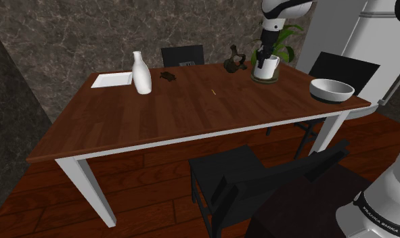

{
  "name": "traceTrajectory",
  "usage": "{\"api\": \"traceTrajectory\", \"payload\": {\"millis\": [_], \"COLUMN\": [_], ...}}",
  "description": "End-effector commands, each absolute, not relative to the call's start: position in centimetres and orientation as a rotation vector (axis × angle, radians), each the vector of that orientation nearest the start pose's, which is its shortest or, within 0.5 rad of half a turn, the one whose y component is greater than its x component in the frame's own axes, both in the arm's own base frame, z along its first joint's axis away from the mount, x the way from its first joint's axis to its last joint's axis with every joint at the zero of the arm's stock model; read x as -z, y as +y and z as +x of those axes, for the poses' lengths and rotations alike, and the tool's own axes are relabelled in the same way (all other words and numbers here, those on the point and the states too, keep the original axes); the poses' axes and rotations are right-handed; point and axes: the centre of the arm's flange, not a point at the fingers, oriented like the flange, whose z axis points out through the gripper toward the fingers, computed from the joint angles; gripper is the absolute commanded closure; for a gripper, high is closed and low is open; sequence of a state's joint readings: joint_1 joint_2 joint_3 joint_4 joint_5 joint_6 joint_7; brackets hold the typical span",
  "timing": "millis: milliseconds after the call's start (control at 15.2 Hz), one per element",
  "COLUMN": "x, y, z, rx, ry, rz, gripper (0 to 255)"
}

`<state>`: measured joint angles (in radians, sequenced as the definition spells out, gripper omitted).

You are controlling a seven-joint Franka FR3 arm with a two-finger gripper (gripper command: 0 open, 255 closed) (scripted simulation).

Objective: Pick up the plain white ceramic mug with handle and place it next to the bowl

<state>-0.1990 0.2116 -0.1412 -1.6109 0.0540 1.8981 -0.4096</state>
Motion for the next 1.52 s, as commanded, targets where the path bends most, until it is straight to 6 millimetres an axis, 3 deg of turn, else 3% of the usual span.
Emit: {"api": "traceTrajectory", "payload": {"millis": [0,1386,1452], "x": [-51.1,-50.1,-50.1], "y": [-22.7,-50.2,-50.5], "z": [60.0,56.6,56.6], "rx": [0.127,0.127,0.127], "ry": [-0.094,-0.094,-0.094], "rz": [-3.146,-3.146,-3.146], "gripper": [255,255,255]}}
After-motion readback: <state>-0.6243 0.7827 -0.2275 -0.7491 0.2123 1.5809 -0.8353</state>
